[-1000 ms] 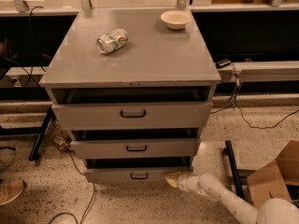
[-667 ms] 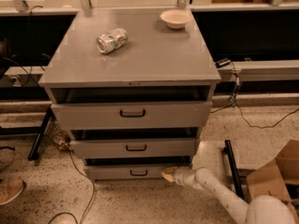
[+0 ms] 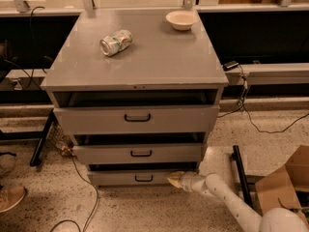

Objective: Close bottom drawer

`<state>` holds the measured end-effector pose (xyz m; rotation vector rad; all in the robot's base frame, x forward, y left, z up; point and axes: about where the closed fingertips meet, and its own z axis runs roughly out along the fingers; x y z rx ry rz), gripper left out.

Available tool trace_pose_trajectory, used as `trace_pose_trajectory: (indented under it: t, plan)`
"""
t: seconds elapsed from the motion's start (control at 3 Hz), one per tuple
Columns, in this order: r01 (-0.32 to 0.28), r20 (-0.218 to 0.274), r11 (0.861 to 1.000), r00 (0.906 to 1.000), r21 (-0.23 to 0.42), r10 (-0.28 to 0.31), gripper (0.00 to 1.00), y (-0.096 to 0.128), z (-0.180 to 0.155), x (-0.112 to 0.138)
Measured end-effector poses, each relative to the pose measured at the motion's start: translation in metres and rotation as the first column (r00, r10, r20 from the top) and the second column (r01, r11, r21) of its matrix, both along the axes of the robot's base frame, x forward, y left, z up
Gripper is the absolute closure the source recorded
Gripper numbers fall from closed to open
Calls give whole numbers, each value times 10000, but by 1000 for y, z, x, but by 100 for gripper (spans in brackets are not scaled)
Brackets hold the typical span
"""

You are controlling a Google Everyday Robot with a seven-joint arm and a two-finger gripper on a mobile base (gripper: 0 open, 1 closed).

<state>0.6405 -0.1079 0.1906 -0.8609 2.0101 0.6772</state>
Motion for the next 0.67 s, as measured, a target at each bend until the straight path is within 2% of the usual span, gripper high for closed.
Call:
trace_pose_trajectory:
  t: [0.33, 0.67]
  plan:
    - [-1518, 403, 9877, 9878, 371, 1503, 100, 5, 26, -40]
    - [-2478, 334, 9651, 9688, 844, 2458, 100, 13, 43, -83]
